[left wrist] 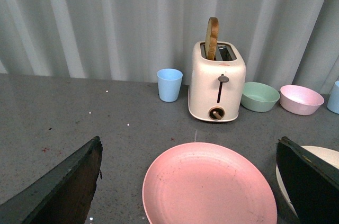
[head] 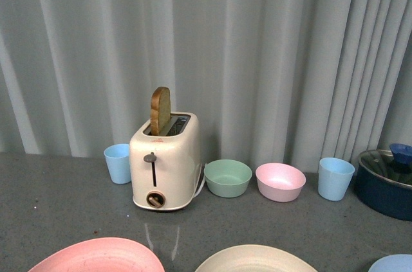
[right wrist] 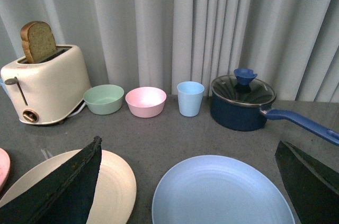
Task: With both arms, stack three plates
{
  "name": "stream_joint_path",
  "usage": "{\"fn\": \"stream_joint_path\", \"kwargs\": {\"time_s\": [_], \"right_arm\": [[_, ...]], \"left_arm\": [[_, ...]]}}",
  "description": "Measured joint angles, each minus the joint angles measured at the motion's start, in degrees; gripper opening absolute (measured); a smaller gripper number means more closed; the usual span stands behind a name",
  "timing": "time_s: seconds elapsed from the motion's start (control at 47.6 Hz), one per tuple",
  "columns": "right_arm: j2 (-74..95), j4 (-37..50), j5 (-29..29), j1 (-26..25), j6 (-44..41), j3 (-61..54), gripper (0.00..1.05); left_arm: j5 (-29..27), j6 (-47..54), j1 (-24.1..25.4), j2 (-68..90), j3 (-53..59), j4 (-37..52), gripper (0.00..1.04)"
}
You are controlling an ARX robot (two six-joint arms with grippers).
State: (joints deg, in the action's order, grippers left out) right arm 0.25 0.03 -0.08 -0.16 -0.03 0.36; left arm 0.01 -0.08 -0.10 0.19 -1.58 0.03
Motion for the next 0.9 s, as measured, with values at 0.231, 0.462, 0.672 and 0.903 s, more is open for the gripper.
{"fn": "stream_joint_path", "kwargs": {"time_s": [0.231,0.462,0.672,0.903], "right_arm": [[0.0,0.0,0.0,0.0,0.0,0.0,0.97],[0.0,0.0,0.0,0.0,0.0,0.0,0.97],[0.0,0.0,0.0,0.0,0.0,0.0,0.97],[0.0,0.0,0.0,0.0,0.0,0.0,0.97]], "left_arm": [[0.0,0.0,0.0,0.0,0.0,0.0,0.98],[0.0,0.0,0.0,0.0,0.0,0.0,0.98],[0.0,0.0,0.0,0.0,0.0,0.0,0.98],[0.0,0.0,0.0,0.0,0.0,0.0,0.98]]}}
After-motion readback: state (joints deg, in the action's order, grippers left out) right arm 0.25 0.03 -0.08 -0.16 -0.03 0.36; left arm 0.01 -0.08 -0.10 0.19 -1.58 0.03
